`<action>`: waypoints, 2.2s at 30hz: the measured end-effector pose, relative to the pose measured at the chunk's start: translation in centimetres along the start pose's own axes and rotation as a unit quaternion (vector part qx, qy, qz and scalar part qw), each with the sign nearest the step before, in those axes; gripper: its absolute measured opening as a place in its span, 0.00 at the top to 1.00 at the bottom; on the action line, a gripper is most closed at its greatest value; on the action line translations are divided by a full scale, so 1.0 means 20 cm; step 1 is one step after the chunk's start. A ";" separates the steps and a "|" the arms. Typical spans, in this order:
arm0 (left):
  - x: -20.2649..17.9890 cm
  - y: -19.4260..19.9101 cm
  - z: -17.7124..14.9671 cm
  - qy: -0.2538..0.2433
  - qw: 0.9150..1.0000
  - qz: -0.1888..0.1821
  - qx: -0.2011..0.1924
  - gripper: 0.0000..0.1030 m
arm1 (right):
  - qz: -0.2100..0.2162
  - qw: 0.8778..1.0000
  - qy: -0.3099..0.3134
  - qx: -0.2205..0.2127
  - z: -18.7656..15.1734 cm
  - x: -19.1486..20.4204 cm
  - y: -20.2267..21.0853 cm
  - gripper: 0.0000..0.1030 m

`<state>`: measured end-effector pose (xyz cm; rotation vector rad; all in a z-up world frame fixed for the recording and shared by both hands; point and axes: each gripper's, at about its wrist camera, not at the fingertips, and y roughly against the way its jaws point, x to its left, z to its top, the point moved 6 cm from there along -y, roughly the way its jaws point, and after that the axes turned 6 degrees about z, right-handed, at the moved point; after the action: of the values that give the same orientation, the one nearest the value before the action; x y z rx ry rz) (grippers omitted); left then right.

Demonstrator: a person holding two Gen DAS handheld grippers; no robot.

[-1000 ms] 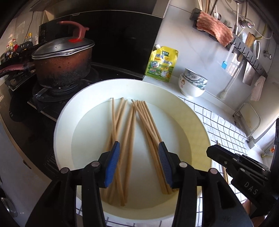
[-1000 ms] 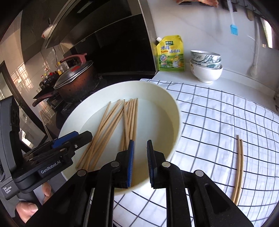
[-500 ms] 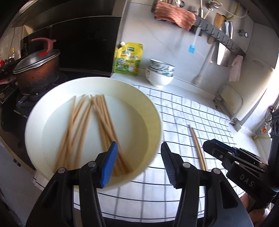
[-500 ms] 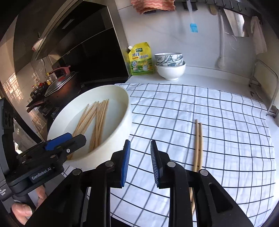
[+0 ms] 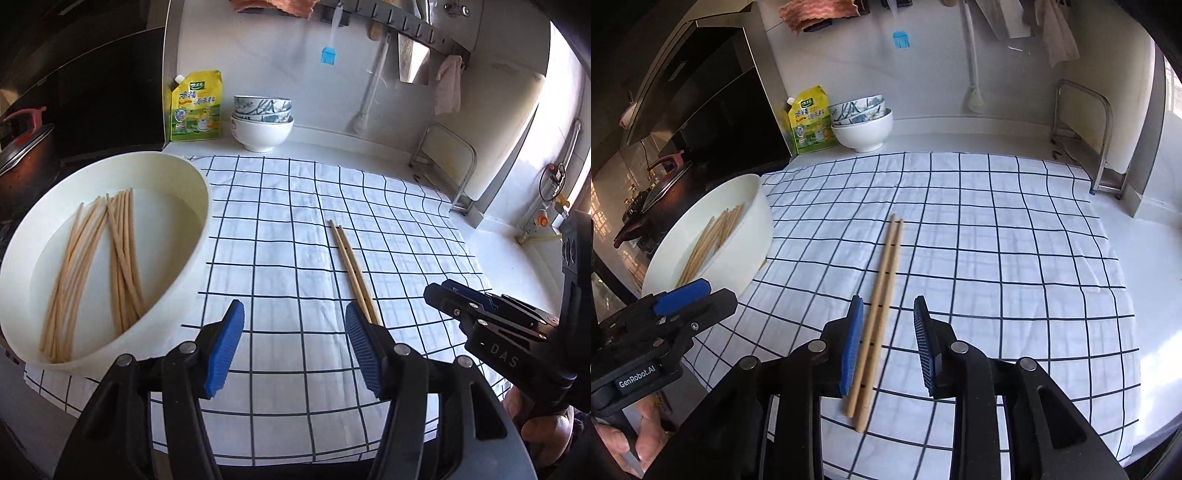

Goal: Organize utensils
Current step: 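Move both open tools back to the last two chopsticks on the cloth, then spread the two chopsticks apart with the right tool while the left tool aligns over one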

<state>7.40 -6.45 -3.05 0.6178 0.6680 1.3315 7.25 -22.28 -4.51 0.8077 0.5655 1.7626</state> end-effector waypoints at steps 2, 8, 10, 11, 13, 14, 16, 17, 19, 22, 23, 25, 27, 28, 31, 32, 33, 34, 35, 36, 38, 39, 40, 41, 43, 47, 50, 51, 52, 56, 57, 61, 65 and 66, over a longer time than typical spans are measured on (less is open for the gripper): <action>-0.04 -0.04 -0.02 -0.004 1.000 0.001 0.010 0.42 | -0.005 1.000 0.000 0.008 -0.03 -0.04 -0.02 0.66; -0.04 -0.12 -0.05 0.002 1.000 0.011 0.028 0.37 | 0.002 0.999 -0.005 0.032 -0.08 -0.08 -0.14 0.63; -0.02 -0.13 -0.05 0.009 0.999 0.014 0.028 0.34 | 0.007 0.999 -0.002 0.040 -0.09 -0.07 -0.18 0.63; -0.01 -0.14 -0.05 0.012 0.999 0.017 0.027 0.34 | 0.009 0.999 0.000 0.044 -0.09 -0.06 -0.20 0.63; 0.00 -0.15 -0.05 0.011 0.999 0.025 0.025 0.34 | 0.008 0.999 0.004 0.052 -0.10 -0.05 -0.25 0.63; 0.00 -0.15 -0.06 0.011 0.999 0.029 0.024 0.34 | 0.007 0.999 0.007 0.054 -0.10 -0.05 -0.26 0.63; 0.01 -0.17 -0.06 0.011 0.999 0.031 0.025 0.34 | 0.002 0.998 0.015 0.057 -0.11 -0.04 -0.28 0.63; 0.01 -0.18 -0.06 0.013 0.999 0.031 0.028 0.34 | 0.000 0.998 0.018 0.060 -0.11 -0.03 -0.30 0.63; 0.01 -0.19 -0.07 0.015 0.999 0.029 0.031 0.34 | -0.003 0.998 0.023 0.062 -0.11 -0.02 -0.31 0.63; 0.01 -0.21 -0.08 0.015 0.999 0.029 0.035 0.34 | -0.013 0.997 0.032 0.066 -0.11 -0.01 -0.33 0.63; 0.01 -0.21 -0.09 0.015 0.999 0.028 0.036 0.34 | -0.014 0.997 0.032 0.065 -0.12 -0.01 -0.33 0.63; 0.01 -0.21 -0.09 0.016 0.999 0.028 0.036 0.34 | -0.015 0.997 0.034 0.066 -0.12 -0.01 -0.34 0.63; 0.01 -0.21 -0.10 0.018 0.999 0.027 0.037 0.34 | -0.022 0.997 0.040 0.067 -0.12 0.00 -0.35 0.63; 0.01 -0.21 -0.10 0.018 0.999 0.028 0.036 0.34 | -0.028 0.996 0.045 0.068 -0.12 0.01 -0.35 0.63; 0.01 -0.21 -0.10 0.019 0.999 0.028 0.037 0.34 | -0.049 0.994 0.070 0.068 -0.13 0.03 -0.36 0.69; 0.00 -0.21 -0.10 0.019 0.999 0.028 0.037 0.34 | -0.051 0.994 0.074 0.067 -0.14 0.03 -0.36 0.73; 0.00 -0.21 -0.10 0.019 0.999 0.026 0.038 0.33 | -0.050 0.994 0.075 0.068 -0.14 0.03 -0.35 0.82; -0.01 -0.22 -0.10 0.020 0.999 0.025 0.039 0.32 | -0.049 0.994 0.074 0.068 -0.14 0.03 -0.35 0.89; -0.02 -0.22 -0.11 0.020 0.999 0.024 0.041 0.31 | -0.048 0.994 0.072 0.068 -0.14 0.02 -0.35 0.92; -0.02 -0.23 -0.11 0.019 0.999 0.022 0.043 0.31 | -0.046 0.994 0.070 0.068 -0.14 0.01 -0.34 0.93; -0.05 -0.24 -0.11 0.017 0.999 0.019 0.045 0.30 | -0.038 0.995 0.062 0.067 -0.13 -0.01 -0.33 0.93; -0.07 -0.25 -0.11 0.015 0.999 0.020 0.045 0.29 | -0.036 0.996 0.057 0.066 -0.14 -0.02 -0.33 0.94; -0.08 -0.25 -0.11 0.012 0.999 0.020 0.045 0.29 | -0.035 0.996 0.050 0.065 -0.13 -0.04 -0.32 0.94; -0.10 -0.26 -0.11 0.010 0.999 0.020 0.045 0.28 | -0.032 0.997 0.042 0.064 -0.13 -0.07 -0.31 0.94; -0.13 -0.27 -0.10 0.007 0.999 0.021 0.044 0.26 | -0.032 0.997 0.025 0.061 -0.13 -0.12 -0.29 0.94; -0.18 -0.31 -0.08 0.002 0.999 0.025 0.040 0.23 | -0.038 0.998 -0.008 0.053 -0.14 -0.25 -0.23 0.94; -0.21 -0.35 -0.06 -0.009 0.998 0.037 0.040 0.22 | -0.048 0.997 -0.036 0.045 -0.15 -0.35 -0.19 0.94; -0.22 -0.36 -0.06 -0.010 0.998 0.040 0.040 0.21 | -0.047 0.997 -0.045 0.043 -0.15 -0.38 -0.17 0.94; -0.23 -0.38 -0.06 -0.011 0.998 0.042 0.041 0.21 | -0.044 0.997 -0.051 0.042 -0.15 -0.40 -0.17 0.94; -0.25 -0.43 -0.06 -0.014 0.997 0.059 0.042 0.19 | -0.041 0.997 -0.049 0.041 -0.16 -0.39 -0.17 0.93; -0.24 -0.44 -0.06 -0.013 0.997 0.066 0.037 0.19 | -0.041 0.997 -0.047 0.042 -0.16 -0.39 -0.17 0.93; -0.22 -0.44 -0.04 0.001 0.997 0.072 0.026 0.16 | -0.038 0.997 -0.052 0.028 -0.14 -0.40 -0.15 0.74; -0.22 -0.48 -0.03 0.003 0.997 0.073 0.037 0.16 | -0.040 0.997 -0.059 0.026 -0.13 -0.42 -0.14 0.73; -0.23 -0.49 -0.03 0.001 0.996 0.075 0.038 0.16 | -0.040 0.997 -0.060 0.028 -0.14 -0.42 -0.15 0.73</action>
<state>12.88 -12.22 -10.21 0.7402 0.6879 1.4511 8.78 -29.34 -10.50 0.9103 0.5610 1.6204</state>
